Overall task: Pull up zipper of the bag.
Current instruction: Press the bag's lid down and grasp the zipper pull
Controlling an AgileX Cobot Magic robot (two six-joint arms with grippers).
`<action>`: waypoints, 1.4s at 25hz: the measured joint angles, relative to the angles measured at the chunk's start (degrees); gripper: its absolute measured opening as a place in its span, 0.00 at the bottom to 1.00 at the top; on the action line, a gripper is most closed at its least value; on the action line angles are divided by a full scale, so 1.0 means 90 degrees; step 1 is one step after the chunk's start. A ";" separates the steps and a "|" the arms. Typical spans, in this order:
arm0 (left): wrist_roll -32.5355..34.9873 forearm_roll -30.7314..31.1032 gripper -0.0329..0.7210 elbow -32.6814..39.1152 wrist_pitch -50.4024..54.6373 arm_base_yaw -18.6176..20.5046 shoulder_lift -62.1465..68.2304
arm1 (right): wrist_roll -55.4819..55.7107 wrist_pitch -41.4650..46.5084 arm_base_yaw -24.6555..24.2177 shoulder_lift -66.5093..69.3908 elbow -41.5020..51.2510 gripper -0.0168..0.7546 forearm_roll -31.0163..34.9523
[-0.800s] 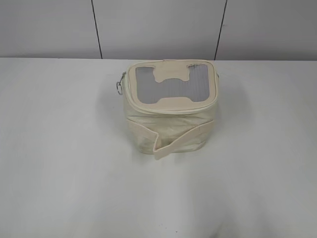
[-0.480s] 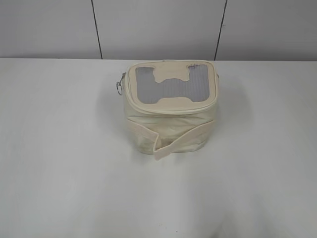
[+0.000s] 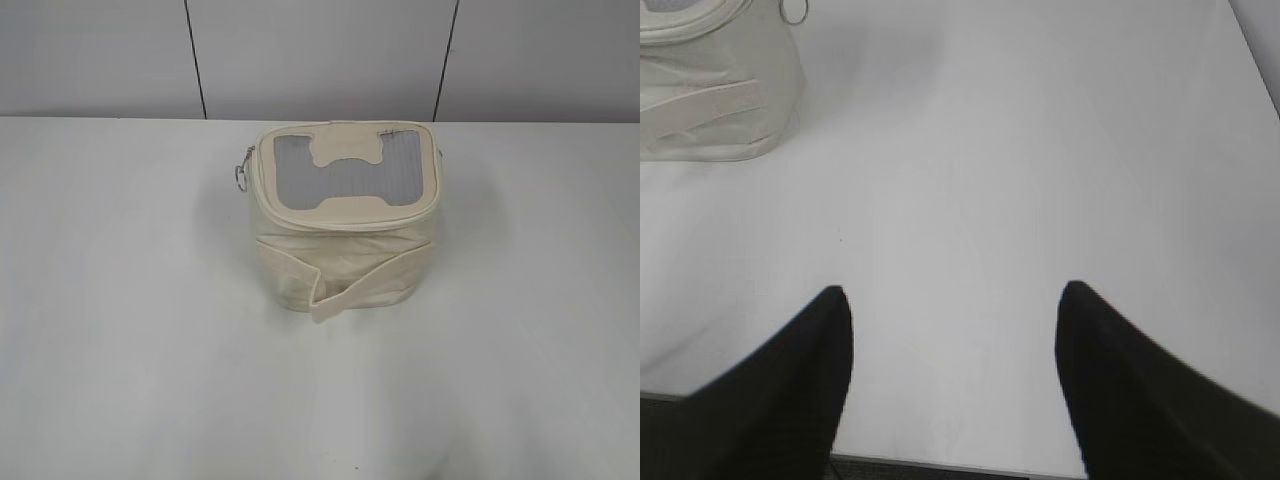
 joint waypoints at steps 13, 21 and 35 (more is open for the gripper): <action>0.0000 0.0000 0.36 0.0000 -0.0005 0.0000 0.0000 | 0.0000 0.0000 0.0000 0.0000 0.0000 0.68 0.0000; 0.0000 -0.0144 0.35 0.0000 -0.0005 -0.0011 0.0000 | -0.0871 -0.0723 0.0000 0.1022 -0.0130 0.63 0.1512; 0.0000 -0.0179 0.35 0.0000 -0.0025 -0.0011 0.0301 | -0.6569 -0.1766 0.0538 0.9651 -0.3732 0.61 0.5930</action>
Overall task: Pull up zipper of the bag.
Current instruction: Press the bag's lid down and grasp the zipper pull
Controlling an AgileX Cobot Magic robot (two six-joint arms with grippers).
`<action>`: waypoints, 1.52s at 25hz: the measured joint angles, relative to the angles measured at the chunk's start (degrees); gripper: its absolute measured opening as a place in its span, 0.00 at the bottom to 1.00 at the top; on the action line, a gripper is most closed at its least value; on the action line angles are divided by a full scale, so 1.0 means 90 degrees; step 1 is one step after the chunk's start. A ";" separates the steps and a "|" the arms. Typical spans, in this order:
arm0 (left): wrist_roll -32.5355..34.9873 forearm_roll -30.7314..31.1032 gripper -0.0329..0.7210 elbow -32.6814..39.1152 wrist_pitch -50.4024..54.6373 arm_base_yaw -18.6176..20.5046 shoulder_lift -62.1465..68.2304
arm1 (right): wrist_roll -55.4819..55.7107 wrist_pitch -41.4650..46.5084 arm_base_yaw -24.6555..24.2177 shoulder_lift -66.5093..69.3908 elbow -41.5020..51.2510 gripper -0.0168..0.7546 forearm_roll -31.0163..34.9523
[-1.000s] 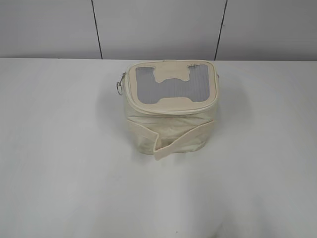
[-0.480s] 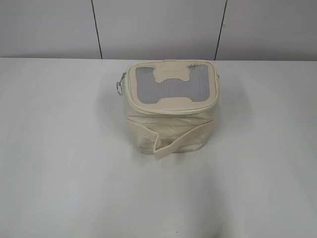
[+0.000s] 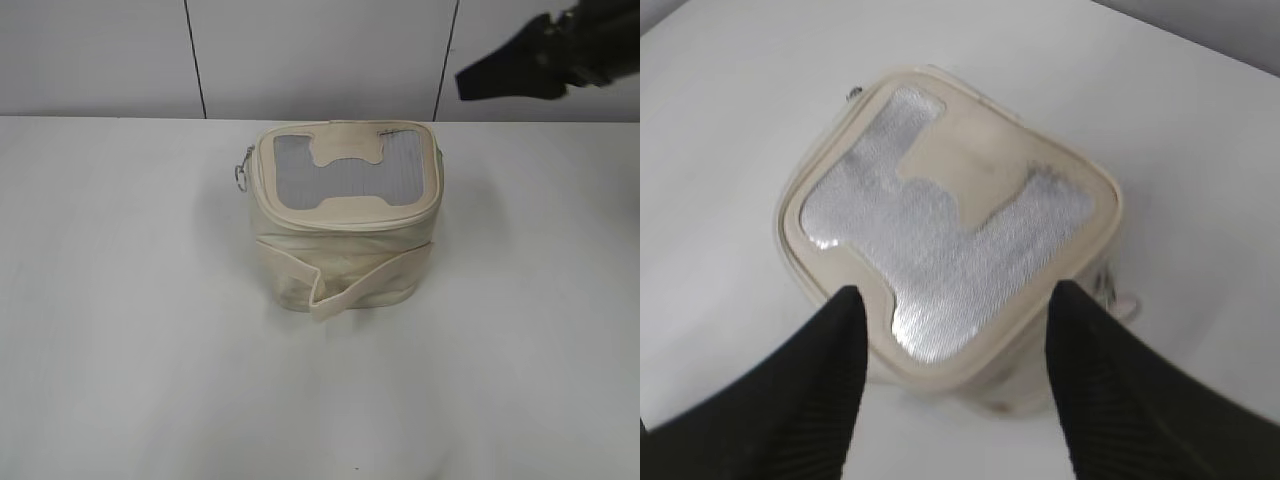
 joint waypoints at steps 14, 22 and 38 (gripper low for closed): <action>0.0000 0.0005 0.35 0.0000 -0.0007 0.0000 0.0156 | 0.1126 0.2681 0.1487 0.5479 -0.6966 0.61 -0.0859; 0.0000 0.0005 0.35 0.0000 -0.0007 0.0000 0.0156 | 0.1488 0.2733 0.1564 0.5922 -0.7472 0.61 -0.1497; 0.5214 -0.4335 0.55 -0.0327 -0.3846 0.0000 0.4675 | 0.1510 0.2825 0.1564 0.6107 -0.7501 0.10 -0.1567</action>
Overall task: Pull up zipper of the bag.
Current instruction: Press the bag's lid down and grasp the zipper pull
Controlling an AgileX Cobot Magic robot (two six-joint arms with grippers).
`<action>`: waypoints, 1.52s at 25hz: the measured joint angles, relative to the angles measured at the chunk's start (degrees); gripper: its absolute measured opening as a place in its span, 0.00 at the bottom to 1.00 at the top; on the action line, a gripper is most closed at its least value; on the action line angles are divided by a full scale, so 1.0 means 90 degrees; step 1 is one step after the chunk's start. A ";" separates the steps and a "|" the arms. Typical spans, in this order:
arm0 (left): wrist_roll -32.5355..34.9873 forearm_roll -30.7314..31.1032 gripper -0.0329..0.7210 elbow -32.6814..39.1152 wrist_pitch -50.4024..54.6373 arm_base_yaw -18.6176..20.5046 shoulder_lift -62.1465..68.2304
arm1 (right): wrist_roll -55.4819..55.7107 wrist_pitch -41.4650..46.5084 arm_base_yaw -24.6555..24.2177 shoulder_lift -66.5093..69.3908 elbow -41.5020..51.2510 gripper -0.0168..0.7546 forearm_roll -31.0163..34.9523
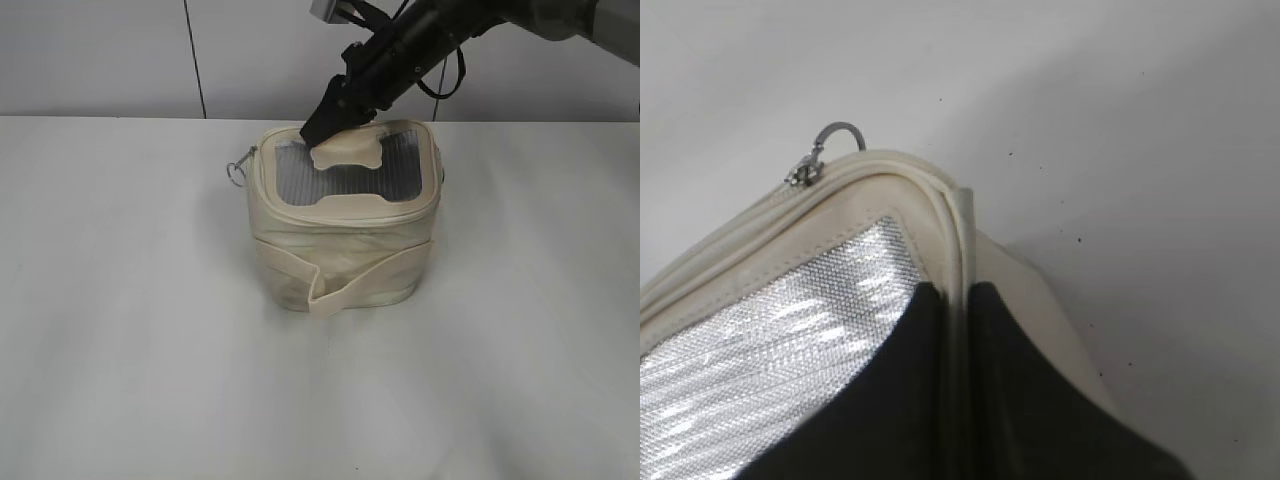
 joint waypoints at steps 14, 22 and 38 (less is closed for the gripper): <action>0.7993 -0.4475 0.59 -0.2610 0.2826 -0.0019 0.6349 | 0.0110 0.0000 0.0000 0.0000 0.0000 0.10 0.0025; 0.8193 -0.3731 0.64 -0.3808 0.2592 -0.0671 0.7516 | 0.0110 0.0000 0.0000 0.0000 0.0000 0.09 0.0060; 0.8213 -0.3611 0.60 -0.4412 0.2206 -0.1016 0.8090 | 0.0124 0.0000 0.0000 0.0012 0.0000 0.09 0.0109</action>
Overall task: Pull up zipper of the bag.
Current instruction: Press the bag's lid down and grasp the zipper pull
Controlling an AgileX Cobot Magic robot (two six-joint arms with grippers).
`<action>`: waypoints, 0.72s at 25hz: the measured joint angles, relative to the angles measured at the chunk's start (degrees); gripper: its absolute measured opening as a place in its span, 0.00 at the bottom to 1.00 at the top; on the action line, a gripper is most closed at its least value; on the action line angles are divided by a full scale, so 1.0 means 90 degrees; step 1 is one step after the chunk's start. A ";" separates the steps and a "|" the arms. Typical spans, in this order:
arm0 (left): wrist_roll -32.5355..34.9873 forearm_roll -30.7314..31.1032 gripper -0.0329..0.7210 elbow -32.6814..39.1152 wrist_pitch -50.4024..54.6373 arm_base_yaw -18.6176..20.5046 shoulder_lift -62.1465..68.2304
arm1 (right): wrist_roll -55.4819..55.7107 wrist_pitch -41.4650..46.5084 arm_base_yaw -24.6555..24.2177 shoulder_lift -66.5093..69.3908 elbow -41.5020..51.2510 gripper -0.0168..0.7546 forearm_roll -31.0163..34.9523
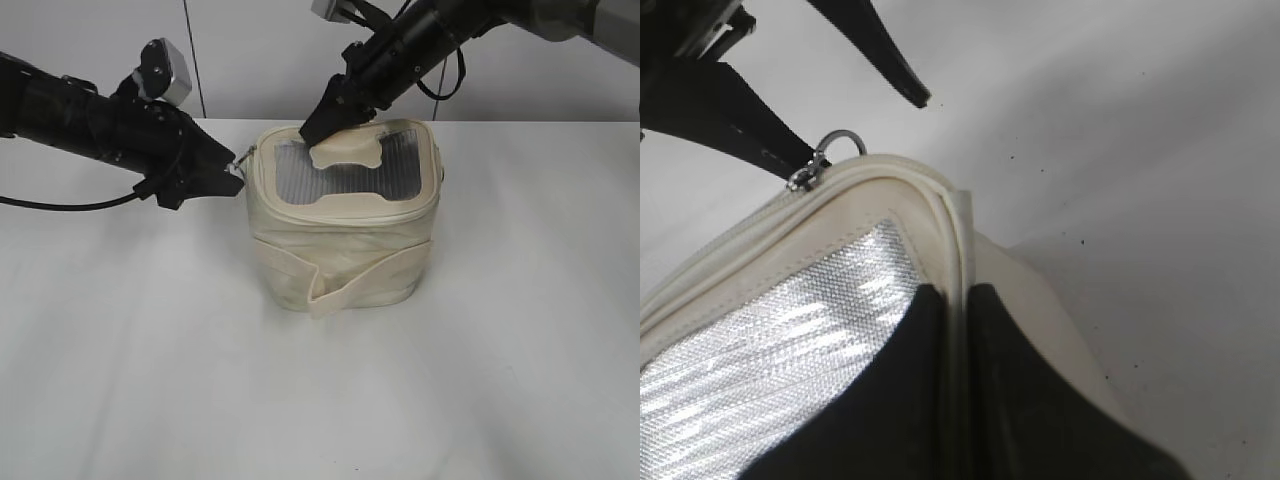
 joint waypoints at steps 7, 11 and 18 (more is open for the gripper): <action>0.0007 0.0203 0.18 -0.0013 -0.0056 -0.0171 0.0000 | 0.0000 0.0000 0.0000 0.0007 0.0000 0.09 0.0006; -0.0427 0.0901 0.06 -0.0054 -0.0153 -0.0198 -0.0070 | 0.0000 0.0000 0.0000 0.0012 0.0000 0.09 0.0006; -0.2083 0.1906 0.03 -0.0054 -0.0121 -0.0211 -0.0542 | 0.0250 0.0000 0.0000 0.0012 0.0000 0.09 0.0006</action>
